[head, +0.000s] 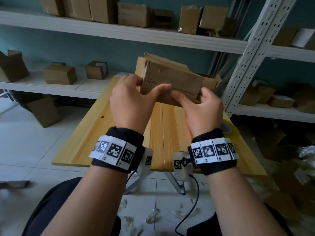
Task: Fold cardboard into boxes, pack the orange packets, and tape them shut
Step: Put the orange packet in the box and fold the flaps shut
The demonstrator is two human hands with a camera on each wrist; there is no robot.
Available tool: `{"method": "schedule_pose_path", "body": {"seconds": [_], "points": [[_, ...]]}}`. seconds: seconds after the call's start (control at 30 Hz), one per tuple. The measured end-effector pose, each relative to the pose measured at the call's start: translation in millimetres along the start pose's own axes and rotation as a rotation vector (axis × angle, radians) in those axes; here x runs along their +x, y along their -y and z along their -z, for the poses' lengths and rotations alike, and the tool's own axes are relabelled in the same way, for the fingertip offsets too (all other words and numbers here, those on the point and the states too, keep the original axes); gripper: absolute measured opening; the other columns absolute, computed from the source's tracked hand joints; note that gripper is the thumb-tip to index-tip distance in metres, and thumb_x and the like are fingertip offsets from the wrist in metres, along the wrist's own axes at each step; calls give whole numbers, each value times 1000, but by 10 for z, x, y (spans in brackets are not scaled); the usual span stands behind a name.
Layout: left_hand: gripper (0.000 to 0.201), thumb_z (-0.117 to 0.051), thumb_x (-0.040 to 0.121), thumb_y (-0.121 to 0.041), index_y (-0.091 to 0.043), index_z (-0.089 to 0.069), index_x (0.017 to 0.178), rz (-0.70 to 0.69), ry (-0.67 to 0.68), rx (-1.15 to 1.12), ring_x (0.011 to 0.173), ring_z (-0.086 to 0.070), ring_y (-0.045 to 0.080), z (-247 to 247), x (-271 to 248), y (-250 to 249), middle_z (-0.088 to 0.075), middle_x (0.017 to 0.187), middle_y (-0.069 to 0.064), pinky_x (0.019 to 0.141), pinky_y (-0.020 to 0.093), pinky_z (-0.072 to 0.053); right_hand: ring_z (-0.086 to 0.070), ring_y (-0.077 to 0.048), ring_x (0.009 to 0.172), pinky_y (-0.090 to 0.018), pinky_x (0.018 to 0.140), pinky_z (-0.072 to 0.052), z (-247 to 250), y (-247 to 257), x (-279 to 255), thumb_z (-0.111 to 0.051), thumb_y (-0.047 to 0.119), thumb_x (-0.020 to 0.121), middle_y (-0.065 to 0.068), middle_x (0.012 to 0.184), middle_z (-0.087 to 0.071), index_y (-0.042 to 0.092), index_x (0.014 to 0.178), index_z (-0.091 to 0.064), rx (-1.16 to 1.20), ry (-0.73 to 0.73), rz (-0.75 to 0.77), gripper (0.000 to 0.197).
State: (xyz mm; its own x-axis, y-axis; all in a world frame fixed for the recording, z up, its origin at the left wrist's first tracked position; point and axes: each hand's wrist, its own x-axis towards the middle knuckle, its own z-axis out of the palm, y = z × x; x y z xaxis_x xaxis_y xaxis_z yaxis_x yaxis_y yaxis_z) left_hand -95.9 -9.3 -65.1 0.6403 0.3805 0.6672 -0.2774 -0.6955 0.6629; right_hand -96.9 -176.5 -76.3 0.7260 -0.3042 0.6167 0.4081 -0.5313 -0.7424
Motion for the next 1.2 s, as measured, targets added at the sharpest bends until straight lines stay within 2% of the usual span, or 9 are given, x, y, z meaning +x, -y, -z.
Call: {"method": "schedule_pose_path", "body": {"seconds": [0.13,0.3,0.43,0.5,0.67,0.77,0.87,1.0,1.2], "points": [[52,-66,94,-64,-14,-79,87,-91,19,-138,72,-60,17,48,103,92,-68,82,-1,66,40,-52,-50,-8,50,-26,52,-44,57,-148,108,-82,42,90,17,54,-57,21,62,-54,161,76,-14,45],[50,-54,108,-47,-9,-78,88,-48,25,-134,70,-60,21,80,111,178,-67,78,6,66,46,-50,-76,-18,92,-28,73,-58,236,-185,215,-74,25,98,-2,108,-82,18,122,-74,479,391,-348,26],[56,-51,97,-73,-34,-65,134,33,67,82,95,-64,15,-51,-103,4,-65,111,-5,73,35,-52,-76,-27,103,-49,90,-63,83,-185,161,-84,78,65,-2,108,-79,9,107,-71,256,410,-426,82],[53,-49,99,-71,-40,-61,141,-10,50,159,89,-58,14,-68,-150,-78,-58,106,-6,67,31,-45,-77,-25,86,-50,82,-64,21,-146,98,-78,82,64,-1,87,-80,10,93,-75,105,315,-293,78],[37,-50,107,-54,-31,-79,113,81,83,85,86,-65,21,-37,-6,50,-67,91,-5,65,32,-43,-47,-26,50,-35,52,-42,43,-161,89,-72,68,84,-2,53,-55,0,67,-54,-67,143,-60,73],[44,-51,109,-48,-24,-71,78,254,146,-118,62,-55,14,-130,-1,204,-56,65,-8,60,28,-36,-33,-6,47,-28,51,-32,35,-148,118,-75,46,95,16,46,-40,21,55,-38,-48,112,3,59],[54,-35,109,-62,-20,-66,94,617,223,-481,77,-67,15,-184,-15,145,-69,88,-1,75,33,-53,-70,5,87,-18,79,-56,-13,-97,65,-76,26,97,23,95,-78,24,97,-81,46,73,70,6],[105,-33,91,-88,-4,-46,153,1088,426,-977,104,-73,31,-212,36,129,-71,124,21,90,42,-59,-47,-12,145,-9,115,-33,-17,97,78,-78,9,92,-10,152,-57,11,142,-62,136,96,154,53],[53,-57,104,-50,-4,-60,129,1195,286,-1353,92,-65,23,-260,100,160,-70,119,14,91,35,-61,-25,-5,158,-29,129,-25,-9,211,-5,-73,50,95,-2,167,-40,13,153,-52,197,270,80,72]]}}
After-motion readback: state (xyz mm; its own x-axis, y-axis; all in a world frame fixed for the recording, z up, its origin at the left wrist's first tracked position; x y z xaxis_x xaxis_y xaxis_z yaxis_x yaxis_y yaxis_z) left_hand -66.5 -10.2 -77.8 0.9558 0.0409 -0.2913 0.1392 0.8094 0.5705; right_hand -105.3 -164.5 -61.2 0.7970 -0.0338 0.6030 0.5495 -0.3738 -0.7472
